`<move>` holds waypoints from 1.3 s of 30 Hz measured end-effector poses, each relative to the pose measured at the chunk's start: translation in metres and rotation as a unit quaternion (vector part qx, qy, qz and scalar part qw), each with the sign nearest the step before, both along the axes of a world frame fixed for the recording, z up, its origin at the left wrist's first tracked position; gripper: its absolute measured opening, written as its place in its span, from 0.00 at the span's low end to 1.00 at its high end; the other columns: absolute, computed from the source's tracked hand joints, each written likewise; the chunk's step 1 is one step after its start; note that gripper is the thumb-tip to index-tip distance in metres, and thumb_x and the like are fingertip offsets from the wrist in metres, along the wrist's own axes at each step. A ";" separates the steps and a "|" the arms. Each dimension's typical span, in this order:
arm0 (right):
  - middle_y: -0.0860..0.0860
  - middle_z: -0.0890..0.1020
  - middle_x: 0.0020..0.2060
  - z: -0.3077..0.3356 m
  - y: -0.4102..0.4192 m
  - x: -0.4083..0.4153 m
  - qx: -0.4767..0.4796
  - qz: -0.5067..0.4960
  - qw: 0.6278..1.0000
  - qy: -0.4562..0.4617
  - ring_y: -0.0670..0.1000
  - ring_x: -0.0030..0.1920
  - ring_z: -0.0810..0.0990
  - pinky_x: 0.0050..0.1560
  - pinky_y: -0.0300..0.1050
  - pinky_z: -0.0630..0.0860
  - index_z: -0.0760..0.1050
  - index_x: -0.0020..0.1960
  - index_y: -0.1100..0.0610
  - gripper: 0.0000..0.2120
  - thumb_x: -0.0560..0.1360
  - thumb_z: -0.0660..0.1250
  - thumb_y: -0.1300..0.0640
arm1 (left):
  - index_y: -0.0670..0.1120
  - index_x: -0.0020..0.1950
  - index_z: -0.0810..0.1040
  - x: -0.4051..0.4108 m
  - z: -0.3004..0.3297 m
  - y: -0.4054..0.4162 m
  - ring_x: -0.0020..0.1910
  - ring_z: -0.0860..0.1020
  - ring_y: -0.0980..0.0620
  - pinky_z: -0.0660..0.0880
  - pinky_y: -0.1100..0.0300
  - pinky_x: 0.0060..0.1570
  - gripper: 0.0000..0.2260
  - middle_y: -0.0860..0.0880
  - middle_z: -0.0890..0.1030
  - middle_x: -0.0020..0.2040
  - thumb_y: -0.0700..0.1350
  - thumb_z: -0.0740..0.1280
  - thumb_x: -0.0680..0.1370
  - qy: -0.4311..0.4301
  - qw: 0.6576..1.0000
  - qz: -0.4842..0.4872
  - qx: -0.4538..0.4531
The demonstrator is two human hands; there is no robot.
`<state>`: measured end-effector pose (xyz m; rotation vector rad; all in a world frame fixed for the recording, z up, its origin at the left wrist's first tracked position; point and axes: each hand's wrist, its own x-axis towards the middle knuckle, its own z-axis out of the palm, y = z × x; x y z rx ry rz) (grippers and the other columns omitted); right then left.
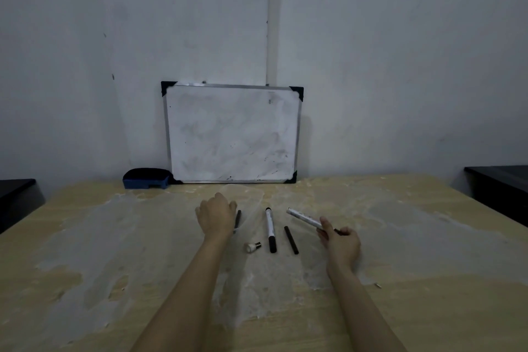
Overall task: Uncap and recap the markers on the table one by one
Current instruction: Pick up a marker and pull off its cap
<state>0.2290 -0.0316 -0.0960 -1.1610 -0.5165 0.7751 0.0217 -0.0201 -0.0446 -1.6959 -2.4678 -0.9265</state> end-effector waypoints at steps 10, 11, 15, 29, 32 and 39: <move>0.58 0.71 0.47 0.005 0.001 0.006 -0.004 -0.049 0.998 0.039 0.57 0.43 0.76 0.26 0.31 0.77 0.63 0.57 0.63 0.14 0.76 0.64 0.61 | 0.39 0.64 0.65 0.097 -0.029 -0.027 0.62 0.70 0.42 0.68 0.51 0.60 0.18 0.39 0.71 0.65 0.48 0.57 0.78 0.098 0.979 -0.172 -0.039; 0.58 0.71 0.47 0.004 0.002 0.006 -0.009 -0.041 0.999 0.030 0.57 0.42 0.76 0.30 0.34 0.78 0.63 0.59 0.64 0.15 0.76 0.64 0.60 | 0.38 0.65 0.63 0.103 -0.034 -0.030 0.65 0.67 0.41 0.66 0.51 0.63 0.20 0.38 0.67 0.69 0.49 0.58 0.78 0.102 0.978 -0.169 -0.072; 0.56 0.72 0.45 0.003 0.002 0.004 -0.033 -0.016 0.999 -0.009 0.49 0.31 0.75 0.41 0.47 0.75 0.63 0.62 0.64 0.19 0.76 0.64 0.58 | 0.37 0.58 0.71 0.109 -0.036 -0.035 0.66 0.66 0.41 0.65 0.52 0.64 0.12 0.37 0.66 0.70 0.43 0.56 0.79 0.128 0.974 -0.156 -0.106; 0.58 0.72 0.50 0.008 0.001 0.012 -0.024 -0.011 0.998 0.059 0.54 0.39 0.75 0.47 0.49 0.76 0.57 0.70 0.62 0.21 0.79 0.58 0.57 | 0.43 0.64 0.67 0.094 -0.046 -0.056 0.58 0.72 0.43 0.68 0.52 0.58 0.13 0.42 0.75 0.61 0.40 0.53 0.80 0.079 0.982 -0.169 0.006; 0.52 0.72 0.39 0.008 0.004 0.011 -0.018 -0.022 0.998 0.055 0.48 0.32 0.72 0.42 0.48 0.76 0.58 0.69 0.62 0.20 0.80 0.57 0.59 | 0.45 0.67 0.65 0.085 -0.050 -0.059 0.58 0.72 0.45 0.68 0.53 0.56 0.15 0.44 0.74 0.61 0.41 0.55 0.80 0.044 0.983 -0.172 0.054; 0.54 0.73 0.40 0.010 0.006 0.019 -0.006 -0.043 0.996 0.076 0.47 0.32 0.71 0.32 0.39 0.72 0.58 0.69 0.60 0.18 0.80 0.55 0.59 | 0.45 0.64 0.68 0.077 -0.051 -0.056 0.58 0.71 0.47 0.69 0.55 0.55 0.12 0.45 0.74 0.60 0.40 0.56 0.80 -0.003 0.985 -0.147 0.089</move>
